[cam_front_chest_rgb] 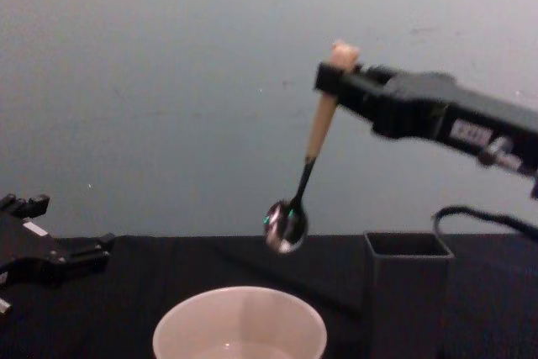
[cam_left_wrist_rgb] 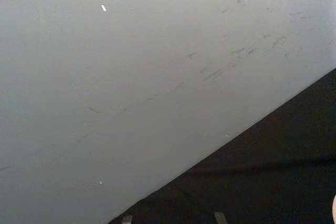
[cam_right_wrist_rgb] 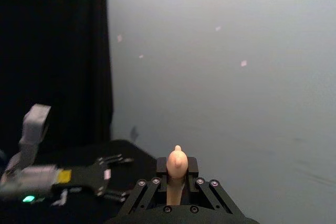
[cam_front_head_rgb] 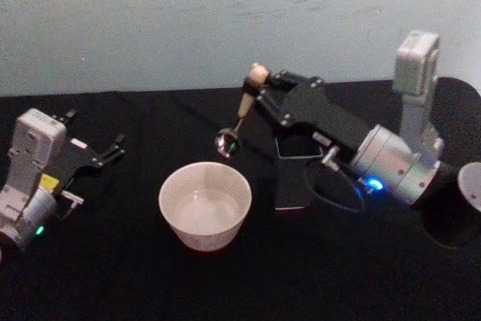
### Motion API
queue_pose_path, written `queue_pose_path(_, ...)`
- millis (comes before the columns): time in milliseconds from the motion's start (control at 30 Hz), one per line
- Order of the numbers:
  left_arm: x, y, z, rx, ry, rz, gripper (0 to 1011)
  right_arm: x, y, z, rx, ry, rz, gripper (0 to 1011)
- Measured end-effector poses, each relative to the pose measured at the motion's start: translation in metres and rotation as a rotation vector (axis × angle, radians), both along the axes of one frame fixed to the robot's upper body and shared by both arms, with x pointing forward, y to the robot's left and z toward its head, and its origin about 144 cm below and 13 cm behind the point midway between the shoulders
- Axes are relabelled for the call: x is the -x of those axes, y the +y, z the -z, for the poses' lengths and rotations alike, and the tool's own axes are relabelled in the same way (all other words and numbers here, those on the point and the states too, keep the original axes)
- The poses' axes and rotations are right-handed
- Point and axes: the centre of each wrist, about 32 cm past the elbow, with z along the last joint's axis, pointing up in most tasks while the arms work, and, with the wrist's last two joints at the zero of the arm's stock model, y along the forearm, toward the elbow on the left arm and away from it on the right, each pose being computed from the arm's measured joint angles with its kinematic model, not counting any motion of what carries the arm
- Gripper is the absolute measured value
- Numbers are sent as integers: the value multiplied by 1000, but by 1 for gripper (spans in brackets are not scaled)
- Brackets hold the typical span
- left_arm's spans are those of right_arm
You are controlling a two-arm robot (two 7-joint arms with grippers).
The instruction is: Pick up the stirring spoon with one hand, stir inside the cup, then place it back in its original position.
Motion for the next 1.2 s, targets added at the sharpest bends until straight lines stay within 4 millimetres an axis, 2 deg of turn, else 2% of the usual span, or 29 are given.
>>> queue_pose_path(200,0,0,0,0,0,0,1001,-3,14,16,73,-11,-71,211)
queue_pose_path(733,0,0,0,0,0,0,1001,-16,35,49,204,-41,-106,211)
queue_pose_path(1200,0,0,0,0,0,0,1001,-20,43,59,236,-28,-99,211)
